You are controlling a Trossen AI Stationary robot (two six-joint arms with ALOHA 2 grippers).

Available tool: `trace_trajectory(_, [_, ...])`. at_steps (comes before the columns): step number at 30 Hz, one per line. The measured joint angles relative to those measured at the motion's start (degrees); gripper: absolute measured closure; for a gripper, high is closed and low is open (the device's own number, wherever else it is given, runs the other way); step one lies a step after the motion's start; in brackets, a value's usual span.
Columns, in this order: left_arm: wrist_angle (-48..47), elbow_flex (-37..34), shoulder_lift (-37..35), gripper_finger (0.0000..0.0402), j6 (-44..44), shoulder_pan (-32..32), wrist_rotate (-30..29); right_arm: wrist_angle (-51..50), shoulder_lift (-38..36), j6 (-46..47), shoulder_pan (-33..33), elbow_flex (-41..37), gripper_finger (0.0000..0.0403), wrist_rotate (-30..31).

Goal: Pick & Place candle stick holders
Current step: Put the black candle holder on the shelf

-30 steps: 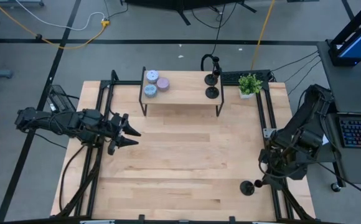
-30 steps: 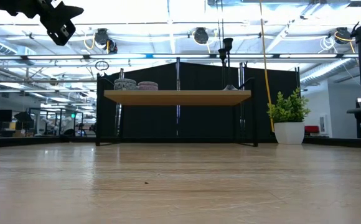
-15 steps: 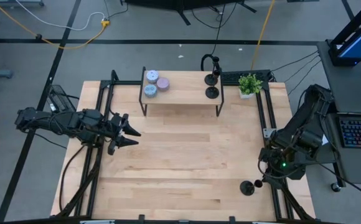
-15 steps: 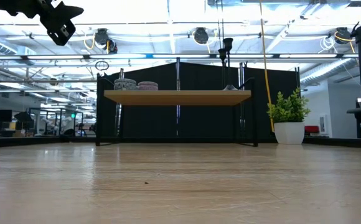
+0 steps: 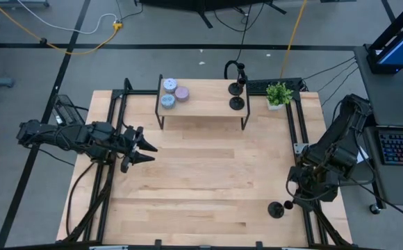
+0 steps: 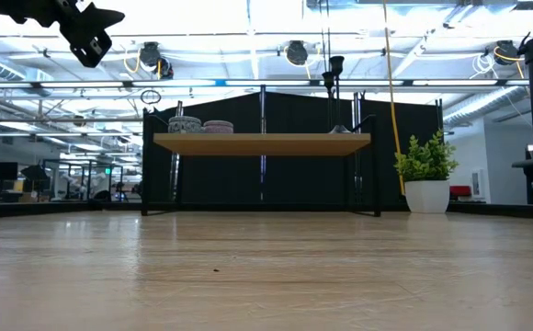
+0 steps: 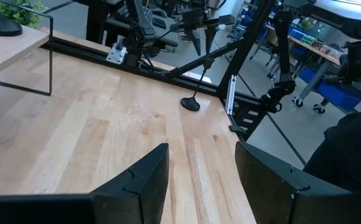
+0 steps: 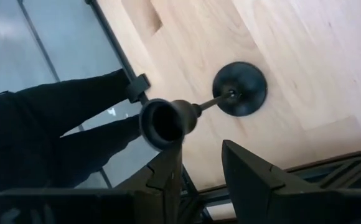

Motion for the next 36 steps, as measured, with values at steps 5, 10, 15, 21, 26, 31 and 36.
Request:
trace_trajectory(5, [-0.02, 0.0, 0.0, 0.0213, -0.06, 0.0, 0.0, 2.21, 0.0, -2.12, 0.0, 0.0, 0.0298, 0.02])
trace_trajectory(10, [-0.08, 0.0, 0.0, 0.0213, 0.26, 0.0, 0.0, 1.5, 0.0, -5.13, 0.01, 0.0, 0.0298, -0.07])
trace_trajectory(15, [-0.11, 0.0, 0.0, 0.0213, 0.22, 0.0, 0.02, -0.03, 0.0, -6.49, 1.72, 0.0, 0.0298, -0.28])
trace_trajectory(21, [-0.12, 0.0, 0.0, 0.0213, -0.12, 0.0, 0.66, -0.46, 0.21, -2.22, 6.24, 0.0, 0.0298, 1.18])
trace_trajectory(26, [-0.13, 0.0, 0.0, 0.0213, -0.19, 0.0, 0.66, -1.73, 2.69, -1.45, 8.97, 0.0, 0.0298, 4.76])
trace_trajectory(31, [-0.13, 0.0, 0.0, 0.0213, -1.19, 0.0, 0.68, -2.16, 6.01, -0.13, 10.4, 0.0, 0.0298, 4.56])
trace_trajectory(36, [-0.13, 0.0, 0.0, 0.0213, -1.25, 0.0, 0.68, -2.18, 9.33, 2.23, 11.29, 0.0, 0.0298, 4.55])
